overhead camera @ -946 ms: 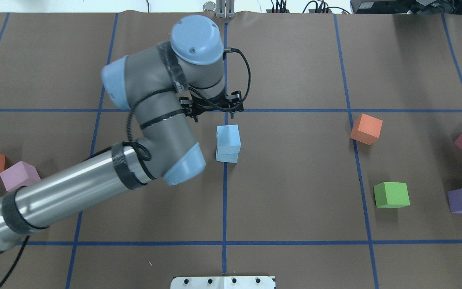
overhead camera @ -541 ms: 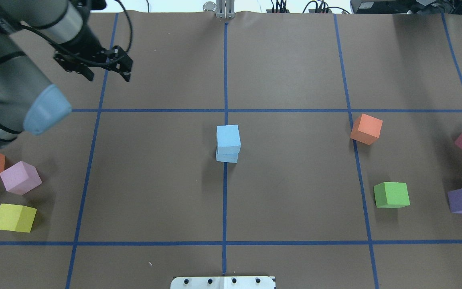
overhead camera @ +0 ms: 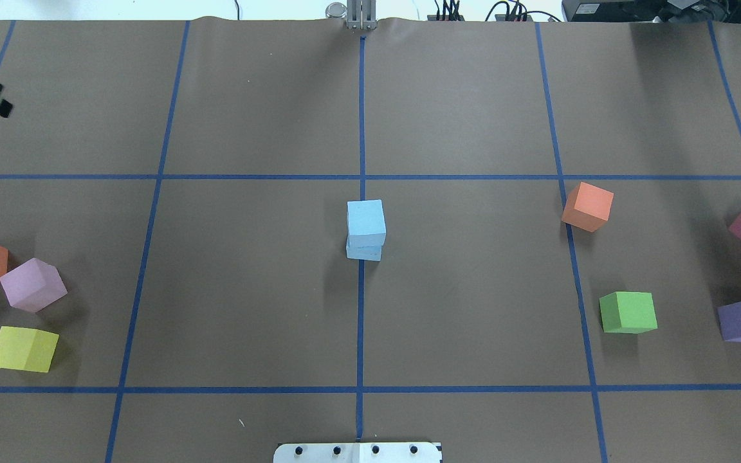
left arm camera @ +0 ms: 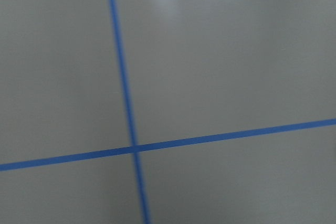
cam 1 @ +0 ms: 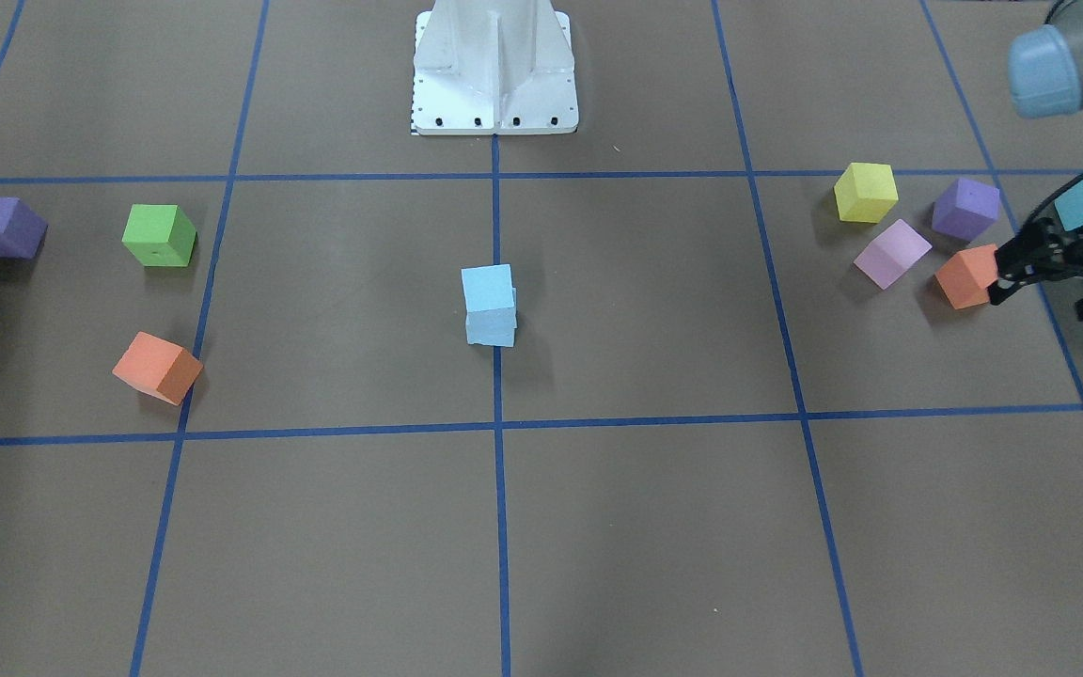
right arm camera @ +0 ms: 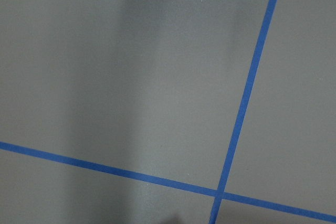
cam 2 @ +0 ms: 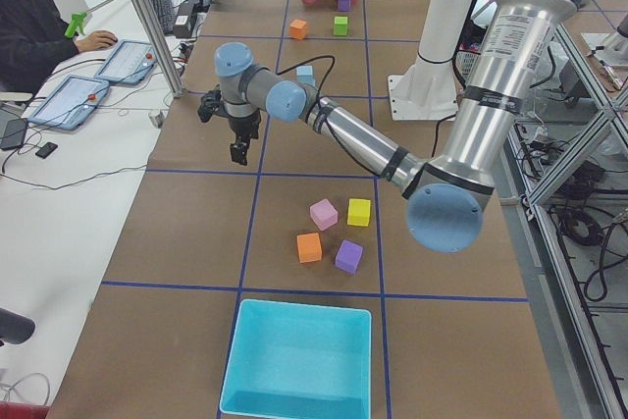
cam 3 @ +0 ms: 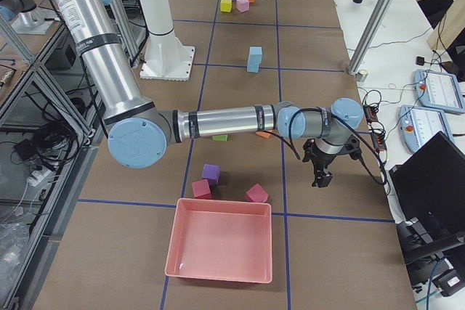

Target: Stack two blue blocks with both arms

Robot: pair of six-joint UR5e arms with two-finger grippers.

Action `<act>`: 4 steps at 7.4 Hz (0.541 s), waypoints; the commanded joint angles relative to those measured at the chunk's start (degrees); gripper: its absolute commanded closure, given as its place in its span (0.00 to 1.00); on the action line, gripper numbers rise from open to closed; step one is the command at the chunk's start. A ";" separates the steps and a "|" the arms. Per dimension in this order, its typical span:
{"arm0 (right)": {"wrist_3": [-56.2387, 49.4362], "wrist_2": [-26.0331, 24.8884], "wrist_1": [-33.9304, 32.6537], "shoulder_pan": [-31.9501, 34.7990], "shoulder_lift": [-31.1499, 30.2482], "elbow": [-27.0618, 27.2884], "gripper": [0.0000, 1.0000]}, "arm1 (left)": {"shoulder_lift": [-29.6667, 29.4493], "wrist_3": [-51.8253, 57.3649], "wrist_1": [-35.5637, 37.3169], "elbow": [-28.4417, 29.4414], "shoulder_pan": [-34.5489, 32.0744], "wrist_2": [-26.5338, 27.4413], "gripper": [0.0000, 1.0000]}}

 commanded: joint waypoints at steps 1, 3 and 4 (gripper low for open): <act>0.11 0.00 -0.10 0.00 -0.26 1.00 0.00 | 2.65 14.38 0.00 8.25 -11.46 -6.20 0.02; 0.63 0.00 -0.10 0.00 -0.18 1.10 0.00 | 1.94 22.05 -0.43 15.21 -14.66 -5.79 0.02; 1.42 0.00 -0.10 0.00 0.00 1.18 0.00 | 1.94 23.12 -0.70 16.28 -15.10 -5.44 0.02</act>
